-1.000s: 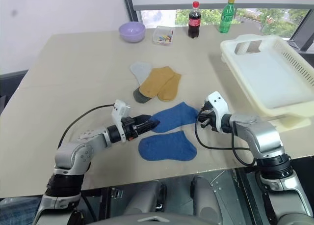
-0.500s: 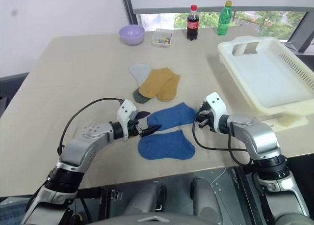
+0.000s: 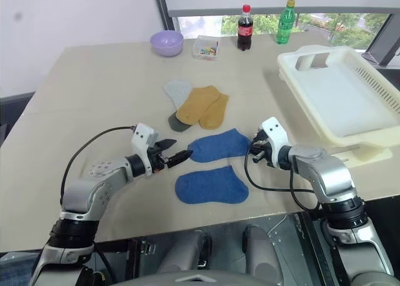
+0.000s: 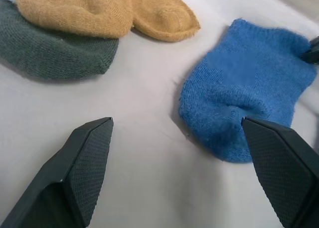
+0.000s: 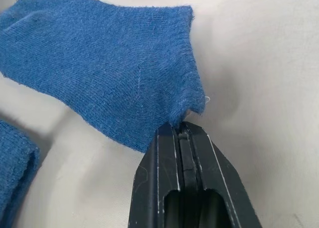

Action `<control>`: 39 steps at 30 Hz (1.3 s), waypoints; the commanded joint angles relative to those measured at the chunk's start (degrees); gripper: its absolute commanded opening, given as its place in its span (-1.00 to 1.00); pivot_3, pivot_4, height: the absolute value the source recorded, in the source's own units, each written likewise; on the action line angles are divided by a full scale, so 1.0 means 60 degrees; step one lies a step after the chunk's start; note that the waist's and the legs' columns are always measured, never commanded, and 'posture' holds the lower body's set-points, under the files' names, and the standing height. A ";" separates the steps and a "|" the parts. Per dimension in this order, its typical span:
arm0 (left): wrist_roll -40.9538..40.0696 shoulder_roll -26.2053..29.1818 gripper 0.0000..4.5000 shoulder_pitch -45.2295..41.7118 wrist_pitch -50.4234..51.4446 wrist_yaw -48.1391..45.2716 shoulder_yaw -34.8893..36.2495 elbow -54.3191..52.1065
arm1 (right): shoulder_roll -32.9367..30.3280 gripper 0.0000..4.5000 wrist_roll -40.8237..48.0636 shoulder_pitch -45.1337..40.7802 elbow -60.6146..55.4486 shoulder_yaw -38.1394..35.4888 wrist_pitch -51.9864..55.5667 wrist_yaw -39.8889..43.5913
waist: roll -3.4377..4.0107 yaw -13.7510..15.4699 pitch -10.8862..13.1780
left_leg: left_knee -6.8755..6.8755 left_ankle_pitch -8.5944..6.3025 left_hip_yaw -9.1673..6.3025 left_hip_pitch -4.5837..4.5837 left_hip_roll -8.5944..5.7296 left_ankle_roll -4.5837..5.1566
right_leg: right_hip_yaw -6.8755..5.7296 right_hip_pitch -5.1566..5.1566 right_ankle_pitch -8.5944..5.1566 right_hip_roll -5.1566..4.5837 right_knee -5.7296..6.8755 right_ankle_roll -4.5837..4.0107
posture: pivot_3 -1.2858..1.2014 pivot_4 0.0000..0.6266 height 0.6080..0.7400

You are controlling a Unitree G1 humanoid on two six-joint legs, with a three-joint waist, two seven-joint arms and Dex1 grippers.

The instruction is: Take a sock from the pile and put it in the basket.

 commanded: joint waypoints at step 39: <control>-0.2042 -0.0969 -0.98 0.0953 0.1876 -0.0197 0.1351 -0.0883 | 0.0206 -1.00 0.0942 0.0060 -0.2682 -0.0882 0.0955 -0.0565 | 0.0071 0.0070 -0.0079 | -0.0013 -0.0003 -0.0040 -0.0083 -0.0014 0.0000 | -0.0036 -0.0048 0.0015 -0.0020 -0.0045 0.0040 | 0.03 -0.52 0.88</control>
